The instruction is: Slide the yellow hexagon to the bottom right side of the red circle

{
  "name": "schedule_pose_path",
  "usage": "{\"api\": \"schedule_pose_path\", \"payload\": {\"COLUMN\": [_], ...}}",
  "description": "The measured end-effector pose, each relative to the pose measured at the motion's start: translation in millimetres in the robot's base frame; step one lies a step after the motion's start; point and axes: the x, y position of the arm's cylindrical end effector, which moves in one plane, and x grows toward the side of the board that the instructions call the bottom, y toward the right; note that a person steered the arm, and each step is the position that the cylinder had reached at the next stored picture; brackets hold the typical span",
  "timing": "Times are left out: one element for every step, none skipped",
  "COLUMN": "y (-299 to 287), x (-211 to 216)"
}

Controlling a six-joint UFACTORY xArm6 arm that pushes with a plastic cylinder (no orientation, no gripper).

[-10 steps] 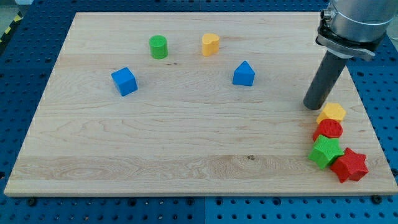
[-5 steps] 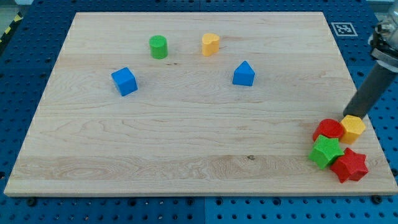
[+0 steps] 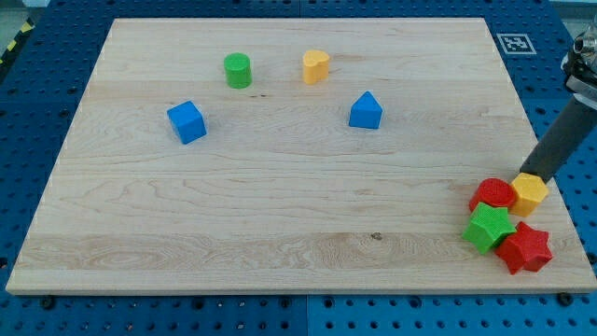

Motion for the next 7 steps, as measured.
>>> {"api": "schedule_pose_path", "payload": {"y": [-4,-4,-9,-17,-17,-34,-76], "x": [4,13,24,24,-25,-77,-109]}}
